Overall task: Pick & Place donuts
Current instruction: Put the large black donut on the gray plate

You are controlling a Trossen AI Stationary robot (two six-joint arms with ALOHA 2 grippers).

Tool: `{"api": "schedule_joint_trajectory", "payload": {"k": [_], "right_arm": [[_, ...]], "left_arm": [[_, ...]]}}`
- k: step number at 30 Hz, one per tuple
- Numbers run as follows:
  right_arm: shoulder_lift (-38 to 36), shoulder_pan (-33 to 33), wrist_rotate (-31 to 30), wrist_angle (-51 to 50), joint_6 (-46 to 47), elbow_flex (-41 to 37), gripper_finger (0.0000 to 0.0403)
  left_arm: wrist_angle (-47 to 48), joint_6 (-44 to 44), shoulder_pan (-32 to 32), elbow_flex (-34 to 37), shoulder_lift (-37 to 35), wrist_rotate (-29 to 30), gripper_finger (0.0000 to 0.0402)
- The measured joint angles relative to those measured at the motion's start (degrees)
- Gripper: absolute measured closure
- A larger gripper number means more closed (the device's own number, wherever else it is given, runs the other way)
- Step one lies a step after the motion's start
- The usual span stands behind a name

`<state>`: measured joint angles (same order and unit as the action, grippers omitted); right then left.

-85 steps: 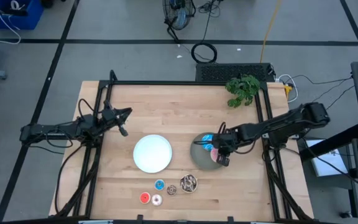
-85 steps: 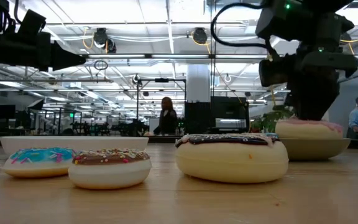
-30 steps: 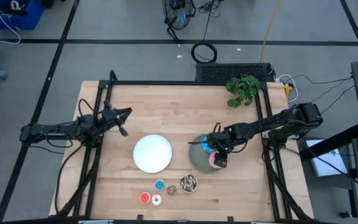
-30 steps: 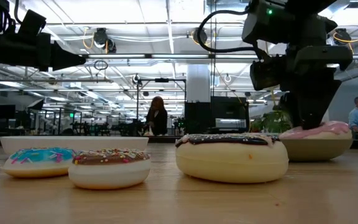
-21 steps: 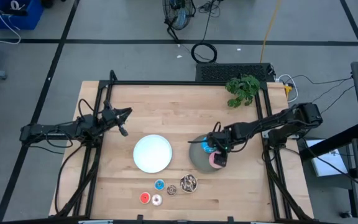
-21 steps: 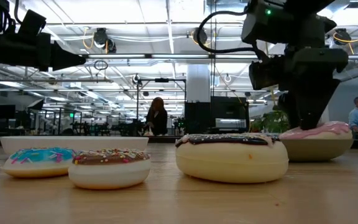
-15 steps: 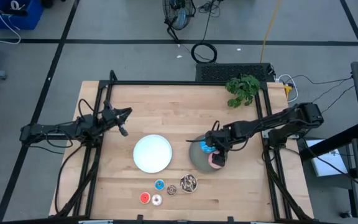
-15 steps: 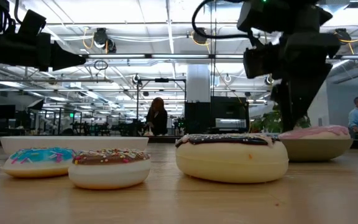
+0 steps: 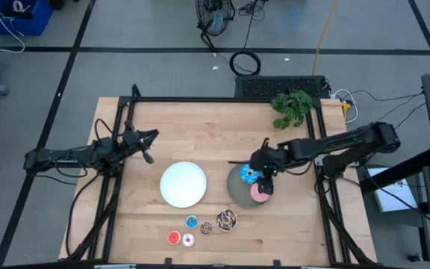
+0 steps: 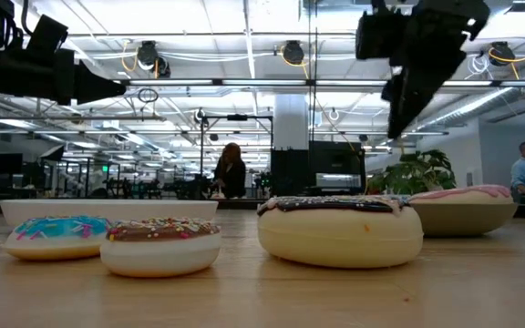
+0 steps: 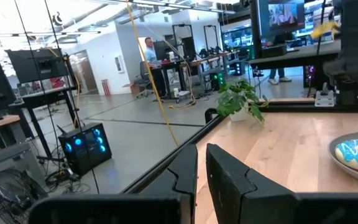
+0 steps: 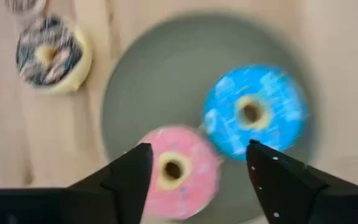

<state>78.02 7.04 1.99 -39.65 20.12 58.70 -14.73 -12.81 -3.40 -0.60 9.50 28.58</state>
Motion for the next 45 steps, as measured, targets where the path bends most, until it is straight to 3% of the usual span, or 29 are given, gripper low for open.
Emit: {"api": "schedule_joint_trajectory", "payload": {"k": [4,10,12,18,27,38,45], "right_arm": [[-5.5,1.7,-6.4,0.8,-0.6,0.0,0.0248],[-11.8,5.0,-8.7,1.1,-3.8,0.0,0.0371],[-13.7,6.5,-10.3,1.7,-5.3,-0.6,0.0394],[-21.4,9.1,-13.0,12.3,-6.6,-7.5,0.0391],[-39.7,9.6,-11.1,42.8,-14.9,-30.2,0.0401],[-59.2,9.5,-14.2,42.8,-19.3,-40.1,0.0402],[-64.0,9.5,-8.2,46.0,-21.3,-46.9,0.0403]], "left_arm": [[0.0,0.2,0.0,0.0,0.0,0.0,0.0360],[0.1,0.9,0.0,0.0,0.0,0.0,0.0360],[0.1,0.9,0.0,0.0,0.0,0.0,0.0360],[0.2,1.0,0.0,0.0,0.0,0.0,0.0360],[0.2,1.1,0.0,0.0,0.0,0.0,0.0360],[0.0,0.9,0.0,0.0,0.0,0.0,0.0360],[-2.2,0.6,0.0,0.0,0.0,0.0,0.0360]]}}
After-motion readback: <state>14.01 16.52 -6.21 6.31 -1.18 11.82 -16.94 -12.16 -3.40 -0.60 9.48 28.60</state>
